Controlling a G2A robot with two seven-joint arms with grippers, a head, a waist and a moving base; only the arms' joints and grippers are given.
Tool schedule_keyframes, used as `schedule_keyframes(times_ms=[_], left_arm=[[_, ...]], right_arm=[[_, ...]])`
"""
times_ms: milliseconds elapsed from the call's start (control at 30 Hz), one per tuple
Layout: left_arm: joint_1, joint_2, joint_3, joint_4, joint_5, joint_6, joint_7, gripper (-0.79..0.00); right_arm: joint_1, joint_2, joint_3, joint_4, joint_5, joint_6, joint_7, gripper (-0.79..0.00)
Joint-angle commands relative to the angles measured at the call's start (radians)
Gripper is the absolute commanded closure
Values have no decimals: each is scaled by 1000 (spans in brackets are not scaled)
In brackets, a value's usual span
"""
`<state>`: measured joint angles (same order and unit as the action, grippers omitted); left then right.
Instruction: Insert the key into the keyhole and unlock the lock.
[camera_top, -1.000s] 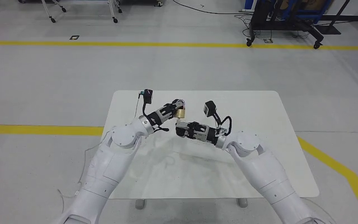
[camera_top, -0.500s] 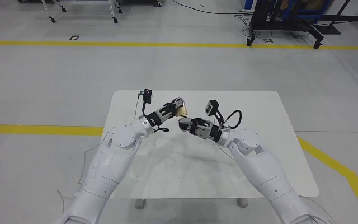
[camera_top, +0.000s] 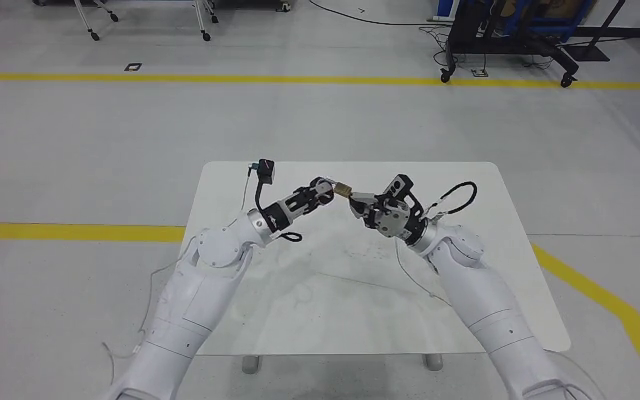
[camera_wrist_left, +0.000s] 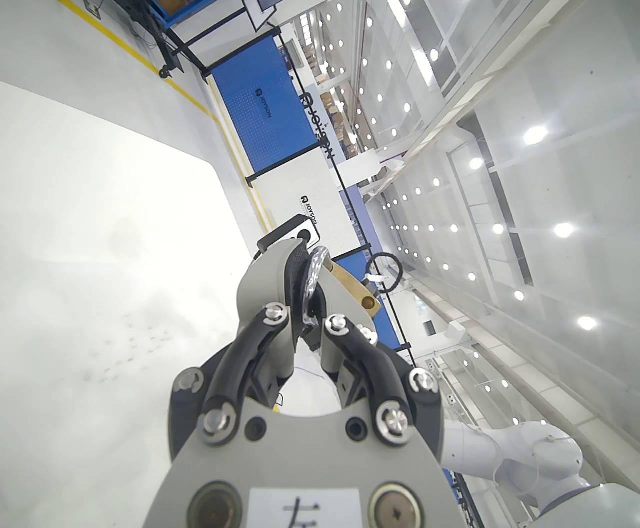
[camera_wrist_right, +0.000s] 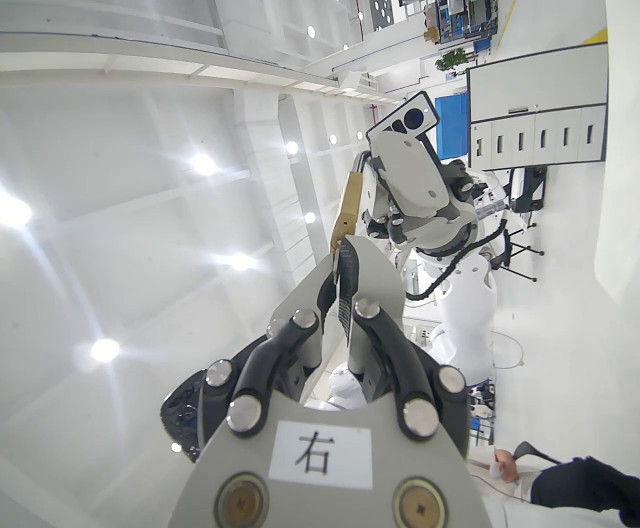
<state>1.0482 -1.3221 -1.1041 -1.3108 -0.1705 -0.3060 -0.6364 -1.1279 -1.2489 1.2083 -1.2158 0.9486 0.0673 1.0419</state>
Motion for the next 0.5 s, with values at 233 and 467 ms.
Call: schedule_keyframes(times_ms=[233,467], left_arm=[[2,1,0,-2,8,-4,3,0],[0,1,0,1,4,8,9,0]], right_arm=[[18,4,6,18,-30,13,27,0],[14,14,17,0,-102,-2,31,-111]])
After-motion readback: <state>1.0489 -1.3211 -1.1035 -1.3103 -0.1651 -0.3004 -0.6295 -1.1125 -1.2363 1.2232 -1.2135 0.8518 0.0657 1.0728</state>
